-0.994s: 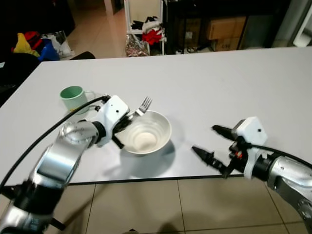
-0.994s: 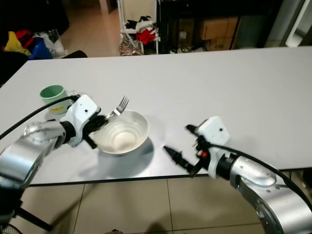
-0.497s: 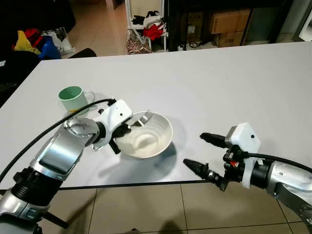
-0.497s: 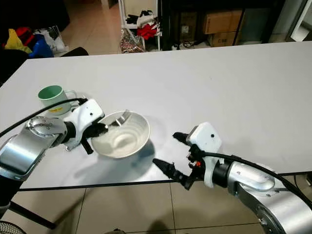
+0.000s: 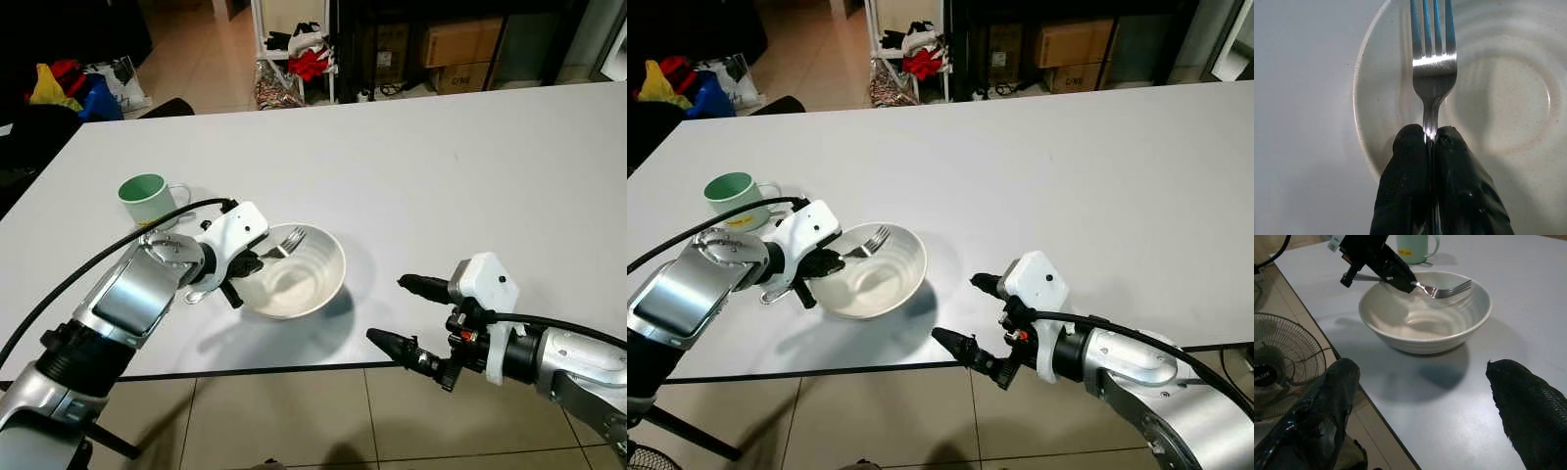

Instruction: Setting the table

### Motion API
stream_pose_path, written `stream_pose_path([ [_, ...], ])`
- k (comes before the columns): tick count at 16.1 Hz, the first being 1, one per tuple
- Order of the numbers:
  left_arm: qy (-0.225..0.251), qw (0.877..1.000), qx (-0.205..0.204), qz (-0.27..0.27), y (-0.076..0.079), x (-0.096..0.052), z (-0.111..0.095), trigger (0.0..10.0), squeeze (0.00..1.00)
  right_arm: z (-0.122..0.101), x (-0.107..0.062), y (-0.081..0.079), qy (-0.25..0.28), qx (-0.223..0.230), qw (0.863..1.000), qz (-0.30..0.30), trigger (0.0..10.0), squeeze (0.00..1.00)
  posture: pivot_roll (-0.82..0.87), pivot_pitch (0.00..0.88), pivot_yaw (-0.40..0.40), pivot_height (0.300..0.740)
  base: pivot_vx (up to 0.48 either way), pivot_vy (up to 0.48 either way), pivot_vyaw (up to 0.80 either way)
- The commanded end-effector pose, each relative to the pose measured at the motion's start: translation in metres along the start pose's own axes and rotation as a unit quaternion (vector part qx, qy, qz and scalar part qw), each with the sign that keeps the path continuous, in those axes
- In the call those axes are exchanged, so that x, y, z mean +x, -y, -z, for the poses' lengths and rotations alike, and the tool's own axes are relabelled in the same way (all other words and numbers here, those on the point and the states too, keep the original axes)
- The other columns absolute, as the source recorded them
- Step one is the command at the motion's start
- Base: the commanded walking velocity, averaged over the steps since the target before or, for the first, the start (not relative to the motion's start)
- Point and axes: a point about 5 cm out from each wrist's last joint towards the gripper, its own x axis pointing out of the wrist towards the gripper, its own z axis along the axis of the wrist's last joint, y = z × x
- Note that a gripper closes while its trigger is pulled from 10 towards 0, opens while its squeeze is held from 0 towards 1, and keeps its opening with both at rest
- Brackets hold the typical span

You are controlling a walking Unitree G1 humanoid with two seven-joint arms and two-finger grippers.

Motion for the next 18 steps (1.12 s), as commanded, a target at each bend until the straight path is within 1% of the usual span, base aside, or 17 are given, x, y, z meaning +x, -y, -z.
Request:
stream_pose_path([
  [1, -0.005, 1.000, 0.007, -0.003, -0.003, 0.000, -0.003, 10.0, 0.37, -0.002, 0.000, -0.005, 0.005, -0.003, 1.000, -0.017, 10.0, 0.00, 0.02, 0.000, 0.135, 0.740, 0.000, 0.000, 0.00],
  [2, -0.004, 1.000, 0.007, -0.002, -0.003, 0.000, -0.004, 10.0, 0.38, -0.002, 0.000, -0.005, 0.005, -0.002, 1.000, -0.017, 10.0, 0.00, 0.02, 0.000, 0.137, 0.740, 0.000, 0.000, 0.00],
  [3, -0.004, 1.000, 0.007, -0.001, -0.003, 0.001, -0.004, 10.0, 0.51, -0.002, 0.000, -0.005, 0.005, -0.002, 1.000, -0.016, 10.0, 0.00, 0.01, 0.000, 0.138, 0.740, 0.000, 0.000, 0.00],
  [4, -0.004, 1.000, 0.006, -0.001, -0.004, 0.001, -0.005, 10.0, 0.51, -0.002, 0.000, -0.005, 0.005, -0.002, 1.000, -0.016, 10.0, 0.00, 0.01, 0.000, 0.138, 0.740, 0.000, 0.000, 0.00],
  [5, -0.004, 1.000, 0.007, -0.001, -0.004, 0.002, -0.005, 10.0, 0.59, -0.001, 0.000, -0.005, 0.004, -0.002, 1.000, -0.015, 10.0, 0.00, 0.01, 0.000, 0.143, 0.740, 0.000, 0.000, 0.00],
  [6, -0.004, 1.000, 0.008, 0.000, -0.004, 0.002, -0.006, 10.0, 0.60, -0.001, 0.000, -0.005, 0.003, -0.001, 1.000, -0.014, 10.0, 0.00, 0.01, 0.000, 0.144, 0.740, 0.000, 0.000, 0.00],
  [7, -0.003, 1.000, 0.008, 0.000, -0.005, 0.002, -0.007, 10.0, 0.65, 0.000, 0.000, -0.005, 0.003, -0.001, 1.000, -0.014, 10.0, 0.00, 0.01, 0.000, 0.143, 0.740, 0.000, 0.000, 0.00],
  [8, -0.002, 1.000, 0.008, 0.001, -0.005, 0.002, -0.007, 10.0, 0.65, 0.000, 0.000, -0.005, 0.003, -0.001, 1.000, -0.014, 10.0, 0.00, 0.01, 0.000, 0.143, 0.740, 0.000, 0.000, 0.00],
  [9, 0.003, 1.000, 0.008, -0.002, -0.006, 0.001, -0.009, 10.0, 0.69, 0.000, 0.000, -0.004, 0.002, -0.002, 1.000, -0.013, 10.0, 0.00, 0.01, 0.000, 0.143, 0.740, 0.000, 0.000, 0.00],
  [11, 0.018, 1.000, 0.004, -0.009, -0.009, -0.002, -0.012, 10.0, 0.69, 0.000, -0.001, -0.004, 0.002, -0.003, 1.000, -0.011, 10.0, 0.00, 0.01, 0.000, 0.143, 0.740, 0.000, 0.000, 0.00],
  [12, 0.041, 0.999, -0.004, -0.014, -0.010, -0.006, -0.016, 10.0, 0.70, 0.000, -0.001, -0.004, 0.005, -0.003, 1.000, -0.006, 10.0, 0.00, 0.01, 0.000, 0.143, 0.740, 0.000, 0.000, 0.00],
  [13, 0.079, 0.996, -0.019, -0.023, -0.012, -0.013, -0.022, 10.0, 0.68, 0.000, -0.002, -0.003, 0.013, 0.001, 1.000, 0.006, 10.0, 0.00, 0.00, 0.000, 0.151, 0.740, 0.000, 0.000, 0.00],
  [14, 0.131, 0.990, -0.043, -0.031, -0.012, -0.023, -0.027, 10.0, 0.68, -0.001, -0.003, -0.003, 0.029, 0.012, 0.999, 0.029, 10.0, 0.00, 0.00, 0.000, 0.153, 0.740, 0.000, 0.000, 0.00],
  [15, 0.181, 0.981, -0.061, -0.042, -0.012, -0.033, -0.030, 10.0, 0.69, -0.001, -0.003, -0.003, 0.048, 0.025, 0.997, 0.054, 10.0, 0.00, 0.00, 0.000, 0.153, 0.740, 0.000, 0.000, 0.00],
  [16, 0.272, 0.956, -0.098, -0.059, -0.004, -0.054, -0.033, 10.0, 0.75, -0.003, 0.001, -0.003, 0.082, 0.031, 0.990, 0.110, 10.0, 0.00, 0.00, 0.000, 0.144, 0.740, 0.000, 0.000, 0.00],
  [17, 0.304, 0.941, -0.127, -0.074, 0.003, -0.060, -0.033, 10.0, 0.74, -0.004, 0.004, -0.002, 0.095, 0.032, 0.986, 0.134, 10.0, 0.00, 0.01, 0.000, 0.136, 0.740, 0.000, 0.000, 0.00],
  [18, 0.320, 0.932, -0.138, -0.101, 0.007, -0.061, -0.032, 10.0, 0.72, -0.005, 0.007, 0.000, 0.110, 0.036, 0.981, 0.153, 10.0, 0.00, 0.01, 0.000, 0.131, 0.740, 0.000, 0.000, 0.80],
])
